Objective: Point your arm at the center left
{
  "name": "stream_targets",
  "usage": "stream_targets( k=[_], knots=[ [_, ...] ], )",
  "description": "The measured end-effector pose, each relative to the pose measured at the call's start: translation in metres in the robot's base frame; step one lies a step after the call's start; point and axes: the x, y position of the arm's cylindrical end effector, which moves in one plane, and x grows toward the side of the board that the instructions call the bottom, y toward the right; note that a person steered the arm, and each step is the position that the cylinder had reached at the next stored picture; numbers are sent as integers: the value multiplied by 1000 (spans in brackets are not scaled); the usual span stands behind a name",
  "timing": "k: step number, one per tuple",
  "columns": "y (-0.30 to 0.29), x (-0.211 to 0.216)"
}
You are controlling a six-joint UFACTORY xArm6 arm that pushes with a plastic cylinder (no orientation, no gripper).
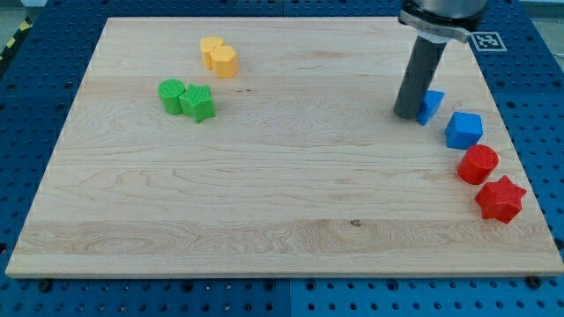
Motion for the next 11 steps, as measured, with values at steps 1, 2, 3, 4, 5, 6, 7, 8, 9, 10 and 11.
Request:
stream_targets(
  k=[1, 2, 3, 4, 5, 6, 7, 8, 9, 10, 11],
  knots=[
    [14, -3],
    [17, -3],
    [10, -3],
    [-29, 20],
    [-95, 76],
    [-178, 124],
    [-261, 112],
    [-338, 84],
    [-406, 51],
    [-434, 5],
    [-425, -34]
  ],
)
